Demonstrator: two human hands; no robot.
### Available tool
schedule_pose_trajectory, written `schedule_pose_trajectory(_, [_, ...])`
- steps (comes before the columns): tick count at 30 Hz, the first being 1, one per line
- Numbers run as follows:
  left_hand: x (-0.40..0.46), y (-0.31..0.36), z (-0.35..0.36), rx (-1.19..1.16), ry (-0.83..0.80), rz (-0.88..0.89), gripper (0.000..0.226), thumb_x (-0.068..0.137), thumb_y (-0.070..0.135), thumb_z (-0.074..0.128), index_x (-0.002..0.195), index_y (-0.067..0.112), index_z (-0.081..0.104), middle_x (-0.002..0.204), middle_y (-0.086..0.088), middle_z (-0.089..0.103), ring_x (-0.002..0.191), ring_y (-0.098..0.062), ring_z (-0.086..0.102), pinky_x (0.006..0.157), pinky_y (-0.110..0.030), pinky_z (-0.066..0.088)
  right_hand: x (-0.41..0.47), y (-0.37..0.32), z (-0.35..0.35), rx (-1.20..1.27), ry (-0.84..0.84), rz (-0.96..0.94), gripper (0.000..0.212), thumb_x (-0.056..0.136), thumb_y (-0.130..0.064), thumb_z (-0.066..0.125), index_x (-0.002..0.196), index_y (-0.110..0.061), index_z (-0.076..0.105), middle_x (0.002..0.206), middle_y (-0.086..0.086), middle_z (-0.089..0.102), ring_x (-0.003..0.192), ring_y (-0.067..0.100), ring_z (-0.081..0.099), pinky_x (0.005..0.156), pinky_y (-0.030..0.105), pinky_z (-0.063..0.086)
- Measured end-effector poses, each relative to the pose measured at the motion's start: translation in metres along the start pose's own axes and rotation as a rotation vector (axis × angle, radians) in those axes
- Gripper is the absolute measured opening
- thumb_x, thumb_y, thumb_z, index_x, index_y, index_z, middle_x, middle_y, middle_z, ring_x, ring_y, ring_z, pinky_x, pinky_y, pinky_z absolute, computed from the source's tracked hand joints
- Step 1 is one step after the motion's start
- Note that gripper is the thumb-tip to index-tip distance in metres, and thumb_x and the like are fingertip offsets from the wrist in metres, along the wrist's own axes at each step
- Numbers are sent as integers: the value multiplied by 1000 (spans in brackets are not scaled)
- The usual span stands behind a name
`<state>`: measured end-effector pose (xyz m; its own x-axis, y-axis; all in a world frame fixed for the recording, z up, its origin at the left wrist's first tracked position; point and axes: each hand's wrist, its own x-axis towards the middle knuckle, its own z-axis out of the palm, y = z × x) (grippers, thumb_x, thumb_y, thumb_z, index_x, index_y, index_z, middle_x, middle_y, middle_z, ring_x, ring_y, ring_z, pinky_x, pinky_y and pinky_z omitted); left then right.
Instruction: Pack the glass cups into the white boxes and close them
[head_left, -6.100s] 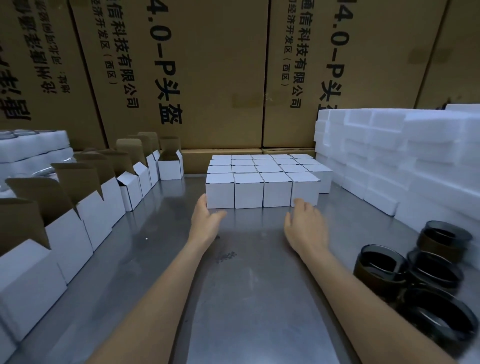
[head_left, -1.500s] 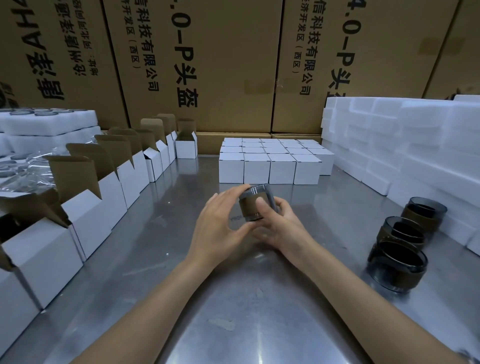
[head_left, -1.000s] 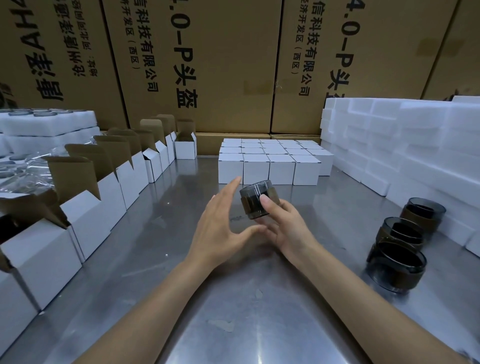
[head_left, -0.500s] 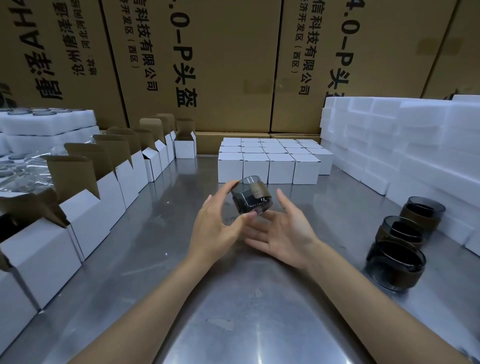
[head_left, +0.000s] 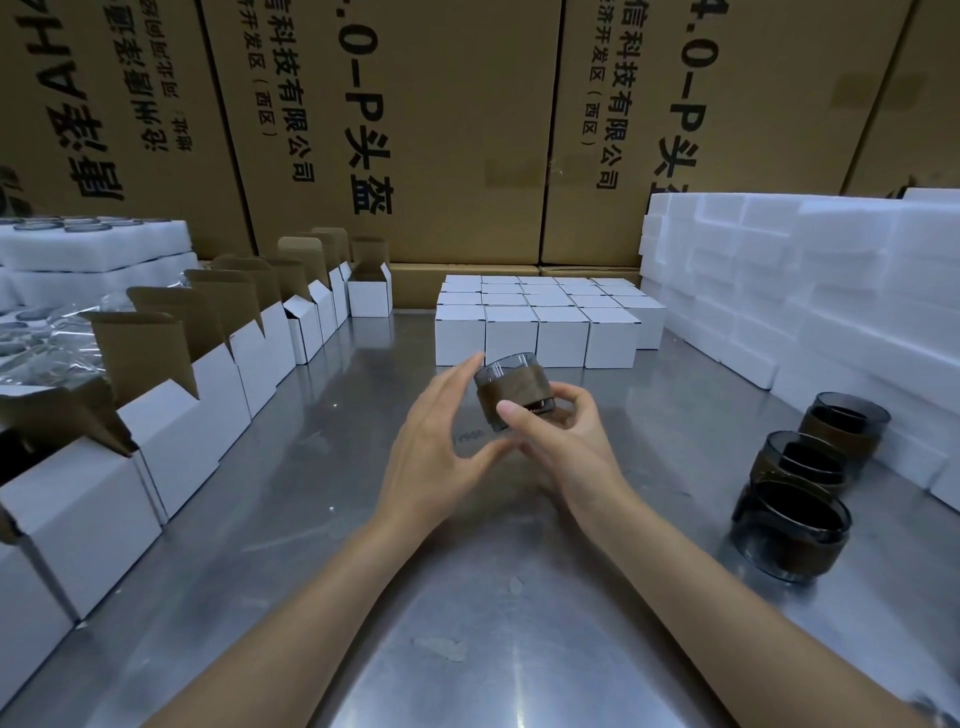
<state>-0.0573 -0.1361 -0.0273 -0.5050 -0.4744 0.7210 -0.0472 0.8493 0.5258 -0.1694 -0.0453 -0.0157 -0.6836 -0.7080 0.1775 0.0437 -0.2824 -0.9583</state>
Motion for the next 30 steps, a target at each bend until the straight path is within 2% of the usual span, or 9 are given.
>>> schedule_pose_trajectory(4, [1, 0, 1, -146, 7, -64, 60, 78, 12, 78, 130, 26, 51, 122, 14, 59, 101, -6, 64, 89, -20, 48, -1, -1, 2, -32, -105, 7, 75, 60, -42, 87, 123, -33, 47, 117, -7, 59, 104, 6, 62, 88, 27, 51])
schedule_pose_trajectory(6, [1, -2, 2, -232, -8, -106, 61, 77, 0, 75, 127, 28, 51, 120, 24, 57, 101, -2, 64, 91, -19, 49, 2, -3, 1, 58, -126, 96, 53, 71, -53, 73, 118, -35, 54, 117, -8, 61, 109, 7, 59, 89, 29, 48])
schedule_pose_trajectory(9, [1, -4, 3, -291, -29, -134, 63, 78, -10, 68, 126, 27, 49, 120, 32, 52, 108, 4, 58, 95, -18, 46, 7, -1, -1, 24, -134, 85, 23, 91, -36, 59, 114, -34, 58, 117, -6, 62, 108, 7, 59, 86, 27, 45])
schedule_pose_trajectory(12, [0, -7, 3, -356, -100, -168, 70, 77, -17, 59, 127, 30, 44, 125, 21, 52, 116, -1, 55, 100, -24, 46, 6, 3, -2, -48, -148, 8, 29, 91, -18, 62, 118, -30, 55, 124, 0, 58, 113, 14, 58, 93, 26, 48])
schedule_pose_trajectory(14, [-1, -8, 2, -367, -186, -207, 73, 73, -8, 59, 133, 27, 38, 129, 15, 49, 122, -7, 52, 103, -26, 43, 3, 5, -2, -140, -159, -46, 40, 91, -14, 62, 127, -26, 50, 126, 0, 53, 116, 16, 55, 87, 16, 50])
schedule_pose_trajectory(17, [-4, -7, 3, -345, -306, -272, 85, 64, 11, 57, 142, 25, 27, 132, 11, 44, 124, 0, 46, 101, -14, 38, 2, 9, -4, -253, -192, -90, 47, 91, -7, 61, 133, -21, 46, 123, -1, 49, 115, 18, 53, 73, 6, 47])
schedule_pose_trajectory(19, [-4, -7, 3, -318, -352, -284, 89, 63, 15, 58, 144, 23, 23, 133, 10, 41, 122, 9, 43, 95, -5, 34, 4, 10, -4, -302, -206, -87, 48, 90, -2, 60, 132, -21, 45, 128, 4, 47, 118, 20, 52, 79, 11, 48])
schedule_pose_trajectory(24, [-4, -7, 4, -249, -413, -319, 88, 62, 20, 56, 144, 21, 23, 140, 0, 35, 126, -11, 41, 94, -8, 35, 8, 14, -1, -414, -243, -44, 46, 87, -1, 63, 120, -26, 44, 130, 10, 44, 107, 16, 54, 68, 7, 44])
schedule_pose_trajectory(30, [-4, -10, -1, -399, -303, -458, 77, 68, 30, 51, 140, 28, 26, 129, 3, 49, 118, -12, 48, 101, -27, 39, 9, 19, 1, -439, -248, -48, 47, 83, -3, 66, 122, -21, 46, 127, 12, 45, 113, 21, 55, 88, 24, 47])
